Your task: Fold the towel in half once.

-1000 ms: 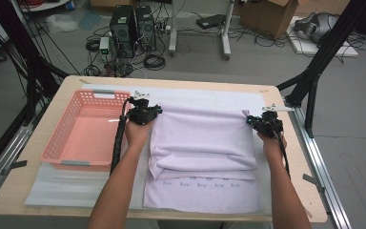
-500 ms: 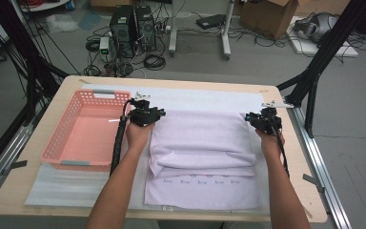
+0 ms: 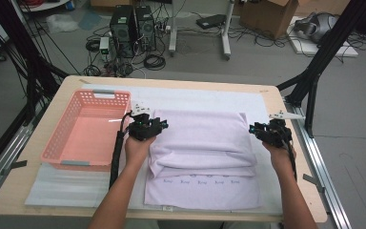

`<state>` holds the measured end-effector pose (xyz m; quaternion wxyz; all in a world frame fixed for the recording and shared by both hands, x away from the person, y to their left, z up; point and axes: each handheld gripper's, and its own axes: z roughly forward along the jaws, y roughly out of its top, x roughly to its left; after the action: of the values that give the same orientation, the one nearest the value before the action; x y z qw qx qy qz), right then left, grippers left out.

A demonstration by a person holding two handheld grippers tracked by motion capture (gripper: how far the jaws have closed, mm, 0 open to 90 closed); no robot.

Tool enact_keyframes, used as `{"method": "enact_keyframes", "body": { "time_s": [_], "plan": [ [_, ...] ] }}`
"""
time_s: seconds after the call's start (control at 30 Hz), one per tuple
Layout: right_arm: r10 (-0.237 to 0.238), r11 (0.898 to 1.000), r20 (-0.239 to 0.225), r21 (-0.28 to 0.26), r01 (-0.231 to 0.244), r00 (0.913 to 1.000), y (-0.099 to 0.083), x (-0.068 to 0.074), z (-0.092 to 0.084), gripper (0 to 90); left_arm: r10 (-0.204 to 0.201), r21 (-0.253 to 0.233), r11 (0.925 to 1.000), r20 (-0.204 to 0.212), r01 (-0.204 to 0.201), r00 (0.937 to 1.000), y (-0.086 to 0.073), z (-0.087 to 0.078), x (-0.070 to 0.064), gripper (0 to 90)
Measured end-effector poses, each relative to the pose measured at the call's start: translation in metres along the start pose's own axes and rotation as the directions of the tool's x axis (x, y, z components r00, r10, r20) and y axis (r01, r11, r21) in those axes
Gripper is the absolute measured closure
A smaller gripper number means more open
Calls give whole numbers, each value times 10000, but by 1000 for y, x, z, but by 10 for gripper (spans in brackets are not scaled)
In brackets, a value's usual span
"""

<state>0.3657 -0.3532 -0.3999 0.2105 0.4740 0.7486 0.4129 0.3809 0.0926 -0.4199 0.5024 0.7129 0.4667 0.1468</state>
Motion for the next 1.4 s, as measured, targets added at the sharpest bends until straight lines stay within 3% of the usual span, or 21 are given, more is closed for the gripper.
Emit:
{"method": "enact_keyframes", "body": {
  "time_s": [0.13, 0.33, 0.47, 0.63, 0.77, 0.87, 1.03, 1.1, 1.2, 1.33, 1.4],
  "plan": [
    [-102, 9997, -115, -244, 100, 9999, -16, 12, -18, 650, 192, -303, 9994, 281, -184, 9994, -13, -18, -9, 575],
    [-257, 9989, -69, -405, 254, 9996, -43, 27, -41, 650, 518, -461, 9977, 373, -501, 9980, -29, -42, -16, 566],
    [-452, 9981, 5, -431, 452, 9990, -61, 37, -57, 650, 174, -819, 9966, 522, -130, 9985, -44, -63, -19, 553],
    [-530, 9982, -41, -286, 529, 9986, -80, 49, -70, 650, 391, -942, 9950, 555, -338, 9977, -65, -86, -23, 538],
    [-564, 9971, 16, -506, 564, 9984, -87, 56, -78, 647, 773, -841, 9938, 510, -728, 9957, -79, -99, -26, 530],
    [-749, 9962, 183, -442, 757, 9970, -90, 61, -82, 647, 828, -811, 9937, 645, -775, 9945, -87, -106, -28, 531],
    [-780, 9963, 258, -329, 788, 9966, -97, 67, -92, 690, 894, -524, 9951, 1216, -835, 9885, -97, -112, -34, 607],
    [-748, 9967, 129, -316, 752, 9971, -101, 67, -93, 735, 1075, -377, 9939, 1308, -1034, 9856, -101, -114, -36, 607],
    [-649, 9978, -108, -111, 648, 9978, -105, 68, -88, 734, 972, -417, 9949, 1476, -920, 9843, -104, -118, -37, 597],
    [-623, 9980, -340, 32, 625, 9975, -103, 70, -75, 683, 908, -300, 9958, 1670, -870, 9818, -107, -120, -39, 558],
    [-788, 9958, -305, 435, 800, 9964, -101, 75, -63, 657, 805, -175, 9967, 1798, -787, 9804, -107, -117, -40, 530]
  ]
}}
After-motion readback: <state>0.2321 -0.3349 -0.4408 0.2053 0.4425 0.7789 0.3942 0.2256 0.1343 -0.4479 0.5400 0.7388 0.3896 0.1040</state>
